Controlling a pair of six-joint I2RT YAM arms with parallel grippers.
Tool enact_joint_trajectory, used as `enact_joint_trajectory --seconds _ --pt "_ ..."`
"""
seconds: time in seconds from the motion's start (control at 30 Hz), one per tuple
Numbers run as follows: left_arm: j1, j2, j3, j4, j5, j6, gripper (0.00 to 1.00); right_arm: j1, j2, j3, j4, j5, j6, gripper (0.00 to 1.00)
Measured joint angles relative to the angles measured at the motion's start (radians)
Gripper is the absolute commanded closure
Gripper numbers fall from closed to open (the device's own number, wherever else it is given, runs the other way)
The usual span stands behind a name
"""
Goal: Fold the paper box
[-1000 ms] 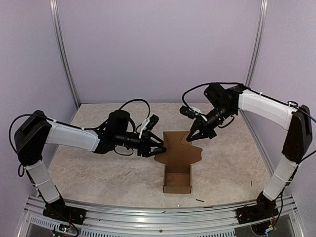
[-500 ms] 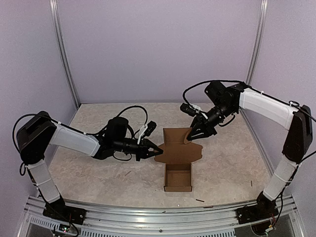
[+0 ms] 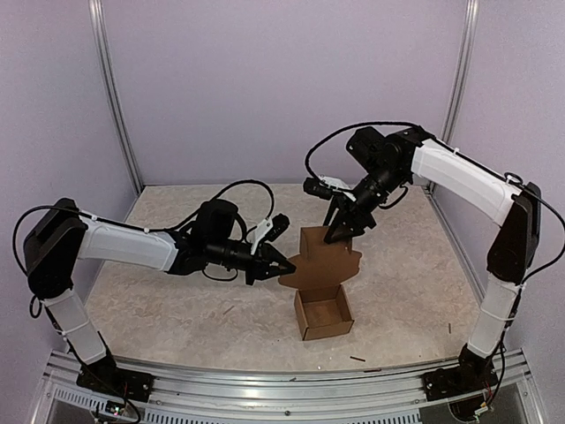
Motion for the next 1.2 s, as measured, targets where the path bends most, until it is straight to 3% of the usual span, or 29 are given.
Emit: enact_joint_trajectory --seconds 0.1,0.23,0.4,0.53,0.83,1.07,1.2 --pt "0.000 -0.011 0.000 -0.031 -0.013 0.022 1.00 0.008 0.038 0.006 -0.019 0.032 0.017 0.83" --pt "0.000 -0.013 0.000 -0.056 -0.030 0.042 0.99 0.011 0.048 0.006 -0.027 0.062 0.031 0.94" --pt "0.001 -0.013 0.016 -0.078 -0.066 0.042 0.65 0.011 0.046 0.006 -0.025 0.073 0.048 1.00" --pt "0.008 -0.030 -0.002 -0.048 -0.099 0.024 0.53 0.011 0.041 0.006 -0.012 0.088 0.058 1.00" --pt "0.138 -0.249 -0.261 0.164 -0.101 -0.056 0.43 0.002 -0.007 0.001 -0.006 0.079 0.058 1.00" --pt "0.156 -0.139 -0.224 0.241 -0.007 -0.108 0.40 -0.014 -0.042 0.000 0.007 0.068 0.068 1.00" --pt "0.122 -0.082 -0.147 0.236 0.031 -0.098 0.51 -0.016 -0.042 0.000 0.013 0.064 0.074 1.00"
